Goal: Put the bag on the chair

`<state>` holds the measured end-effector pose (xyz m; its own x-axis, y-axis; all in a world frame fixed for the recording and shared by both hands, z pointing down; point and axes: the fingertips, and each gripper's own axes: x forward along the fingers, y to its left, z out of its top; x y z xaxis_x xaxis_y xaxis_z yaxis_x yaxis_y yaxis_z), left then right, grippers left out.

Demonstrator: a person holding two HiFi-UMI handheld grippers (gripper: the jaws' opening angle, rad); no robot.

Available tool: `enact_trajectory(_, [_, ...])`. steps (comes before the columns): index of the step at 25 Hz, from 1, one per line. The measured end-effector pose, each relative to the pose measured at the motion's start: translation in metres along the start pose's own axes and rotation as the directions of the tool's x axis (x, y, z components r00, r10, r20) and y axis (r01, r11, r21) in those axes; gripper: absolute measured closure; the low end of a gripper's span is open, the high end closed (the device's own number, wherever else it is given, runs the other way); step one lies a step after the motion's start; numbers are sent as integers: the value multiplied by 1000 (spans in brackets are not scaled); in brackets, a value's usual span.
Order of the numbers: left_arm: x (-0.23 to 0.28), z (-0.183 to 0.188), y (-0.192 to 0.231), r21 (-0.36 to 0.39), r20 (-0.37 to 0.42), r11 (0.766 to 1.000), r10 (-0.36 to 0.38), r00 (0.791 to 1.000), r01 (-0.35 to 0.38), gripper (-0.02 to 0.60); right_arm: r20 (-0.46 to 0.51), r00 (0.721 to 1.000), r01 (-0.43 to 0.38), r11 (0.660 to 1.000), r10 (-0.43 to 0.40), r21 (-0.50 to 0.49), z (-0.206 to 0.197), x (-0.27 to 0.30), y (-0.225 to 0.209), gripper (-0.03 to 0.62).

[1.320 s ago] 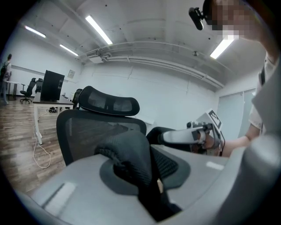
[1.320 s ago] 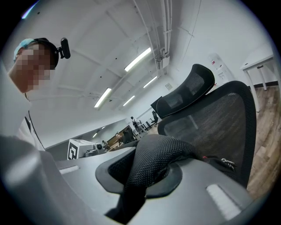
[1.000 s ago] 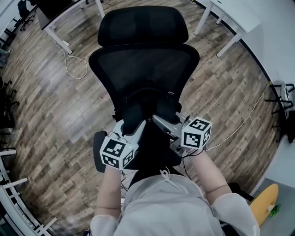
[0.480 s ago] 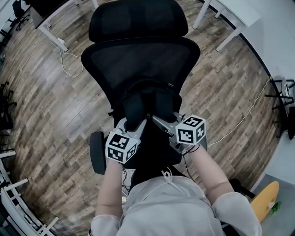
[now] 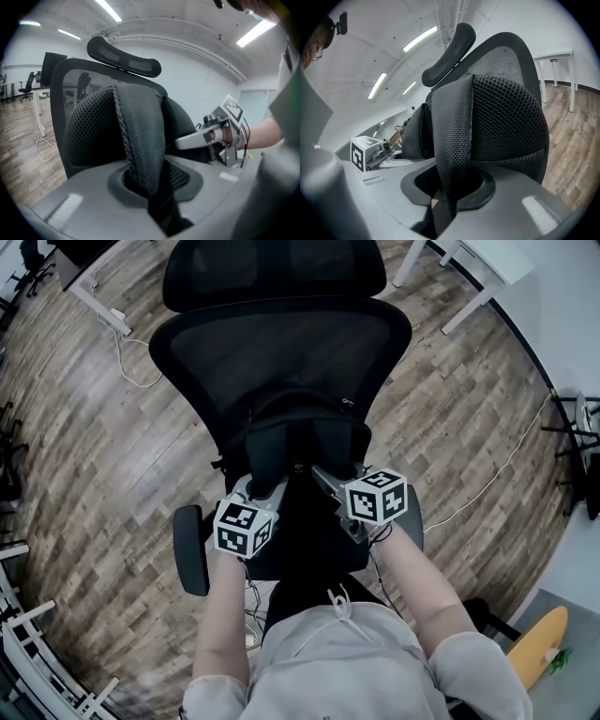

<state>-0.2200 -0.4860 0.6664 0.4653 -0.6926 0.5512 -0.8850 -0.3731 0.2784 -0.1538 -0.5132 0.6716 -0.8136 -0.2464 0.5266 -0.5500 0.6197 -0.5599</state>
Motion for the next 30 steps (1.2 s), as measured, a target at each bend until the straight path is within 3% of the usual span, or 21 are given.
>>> enact_trajectory(9, [21,-14,19,-47,14,998,31,999,-30,500,53,996,67,998,-66,-18,-7,11,-38,502])
enact_trajectory(16, [25,-13,28,-89,35,990,110,993,-107,479,75,987,143,990,-143,11,-11,13,-52,419])
enact_trajectory(20, [22,-13,33,-134,35,977,173,984,-167,421,67,971,230,973,-229,-11,-15,9,-56,338])
enact_trajectory(23, [19,-14,36,-167,40,970,186,982,-177,387,77,967,244,970,-242,-18,-16,6,-56,305])
enact_trajectory(30, [6,-19,43,-143,71,959,257,964,-246,270,151,936,329,943,-319,-50,-14,-3,-55,171])
